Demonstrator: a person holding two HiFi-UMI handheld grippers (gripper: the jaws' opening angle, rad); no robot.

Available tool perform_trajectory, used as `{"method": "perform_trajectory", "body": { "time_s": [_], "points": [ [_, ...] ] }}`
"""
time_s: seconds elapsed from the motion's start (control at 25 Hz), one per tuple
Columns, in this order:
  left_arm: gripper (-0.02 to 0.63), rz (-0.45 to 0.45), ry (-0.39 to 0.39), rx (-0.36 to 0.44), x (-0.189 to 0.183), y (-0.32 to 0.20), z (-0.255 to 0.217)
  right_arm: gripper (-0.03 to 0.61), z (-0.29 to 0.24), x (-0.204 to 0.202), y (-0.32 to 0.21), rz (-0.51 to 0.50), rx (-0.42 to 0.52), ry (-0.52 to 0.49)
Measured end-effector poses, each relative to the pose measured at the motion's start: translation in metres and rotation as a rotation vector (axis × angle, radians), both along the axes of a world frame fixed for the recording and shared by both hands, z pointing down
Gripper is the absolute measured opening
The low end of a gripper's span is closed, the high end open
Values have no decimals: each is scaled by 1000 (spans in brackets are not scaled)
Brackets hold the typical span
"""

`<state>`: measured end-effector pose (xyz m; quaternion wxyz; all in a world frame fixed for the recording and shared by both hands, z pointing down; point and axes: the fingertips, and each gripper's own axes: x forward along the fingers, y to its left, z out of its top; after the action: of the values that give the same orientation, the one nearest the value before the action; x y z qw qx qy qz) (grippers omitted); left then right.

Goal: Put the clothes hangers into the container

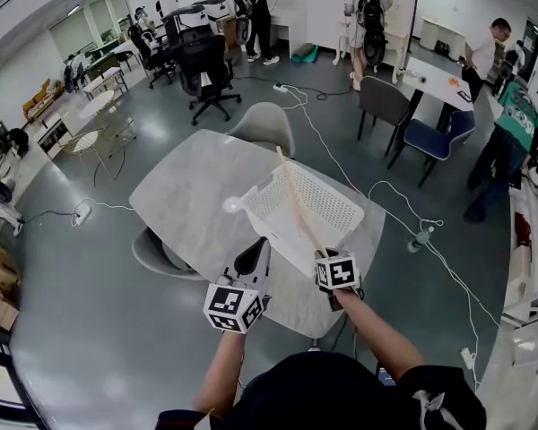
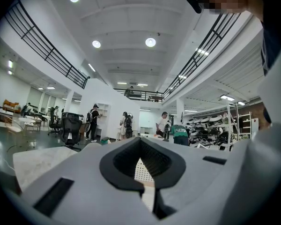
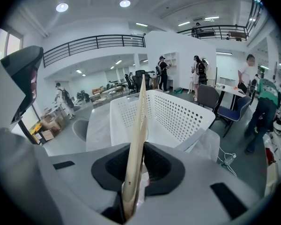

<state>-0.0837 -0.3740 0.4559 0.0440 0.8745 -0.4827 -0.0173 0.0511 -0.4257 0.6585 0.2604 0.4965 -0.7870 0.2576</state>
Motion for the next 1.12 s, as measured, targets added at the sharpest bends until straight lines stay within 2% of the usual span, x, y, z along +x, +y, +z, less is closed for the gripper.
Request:
{"method": "perform_trajectory", "body": {
  "time_s": [0.44, 1.12],
  "points": [
    [5, -6, 6, -1, -3, -1, -2, 66, 1, -5, -5, -16, -35, 15],
    [5, 5, 14, 4, -7, -1, 0, 81, -11, -10, -9, -14, 26, -41]
  ]
}}
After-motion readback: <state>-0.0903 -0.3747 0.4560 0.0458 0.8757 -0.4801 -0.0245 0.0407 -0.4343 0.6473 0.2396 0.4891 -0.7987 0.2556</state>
